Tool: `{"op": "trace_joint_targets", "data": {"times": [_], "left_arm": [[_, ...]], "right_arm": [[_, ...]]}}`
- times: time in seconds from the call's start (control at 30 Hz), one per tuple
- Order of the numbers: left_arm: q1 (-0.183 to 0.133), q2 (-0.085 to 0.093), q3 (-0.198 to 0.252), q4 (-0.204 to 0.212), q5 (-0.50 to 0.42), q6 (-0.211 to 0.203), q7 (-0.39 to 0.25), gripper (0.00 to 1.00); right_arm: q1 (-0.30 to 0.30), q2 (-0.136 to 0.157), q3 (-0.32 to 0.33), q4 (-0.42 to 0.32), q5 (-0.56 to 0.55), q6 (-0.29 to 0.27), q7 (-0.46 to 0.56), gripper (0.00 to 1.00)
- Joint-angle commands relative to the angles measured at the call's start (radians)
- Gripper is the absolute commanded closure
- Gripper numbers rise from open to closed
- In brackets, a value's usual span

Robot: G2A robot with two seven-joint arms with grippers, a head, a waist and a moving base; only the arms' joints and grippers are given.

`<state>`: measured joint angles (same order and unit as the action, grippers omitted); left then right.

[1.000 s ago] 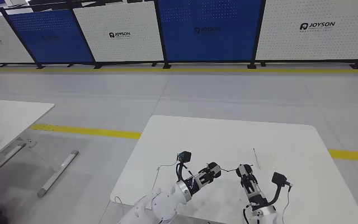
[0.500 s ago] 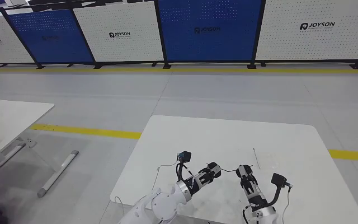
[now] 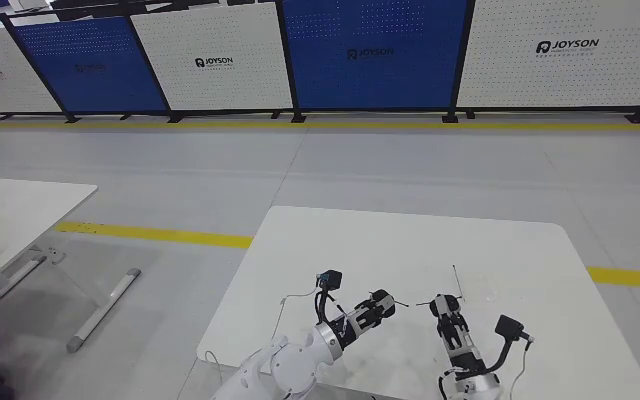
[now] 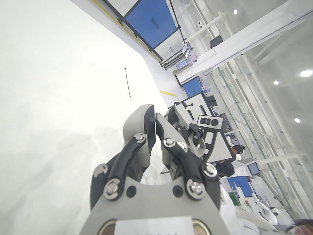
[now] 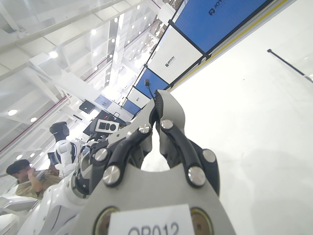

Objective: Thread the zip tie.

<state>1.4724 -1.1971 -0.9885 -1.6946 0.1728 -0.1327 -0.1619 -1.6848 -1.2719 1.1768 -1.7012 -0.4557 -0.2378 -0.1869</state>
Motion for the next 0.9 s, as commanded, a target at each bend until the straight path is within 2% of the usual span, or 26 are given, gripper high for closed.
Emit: {"op": "trace_joint_targets", "data": {"times": [0.0,0.2,0.37,0.53,0.63,0.7,0.87], "left_arm": [[0.0,0.0,0.0,0.0,0.0,0.0,0.0,1.0],[0.0,0.0,0.0,0.0,0.0,0.0,0.0,1.0],[0.0,0.0,0.0,0.0,0.0,0.0,0.0,1.0],[0.0,0.0,0.0,0.0,0.0,0.0,0.0,1.0],[0.0,0.0,0.0,0.0,0.0,0.0,0.0,1.0],[0.0,0.0,0.0,0.0,0.0,0.0,0.0,1.0],[0.0,0.0,0.0,0.0,0.0,0.0,0.0,1.0]], "right_arm": [[0.001,0.0,0.0,0.0,0.003,0.002,0.002,1.0],[-0.02,-0.006,-0.012,-0.001,-0.006,-0.024,-0.055,1.0],[-0.062,-0.006,-0.004,-0.014,-0.016,-0.069,-0.107,1.0],[-0.1,-0.009,0.005,-0.032,-0.044,-0.081,-0.189,1.0],[-0.11,-0.01,0.009,-0.037,-0.031,-0.074,-0.185,1.0],[-0.105,-0.01,0.009,-0.03,-0.034,-0.041,-0.153,1.0],[-0.105,-0.01,0.009,-0.03,-0.034,-0.041,-0.153,1.0]]}}
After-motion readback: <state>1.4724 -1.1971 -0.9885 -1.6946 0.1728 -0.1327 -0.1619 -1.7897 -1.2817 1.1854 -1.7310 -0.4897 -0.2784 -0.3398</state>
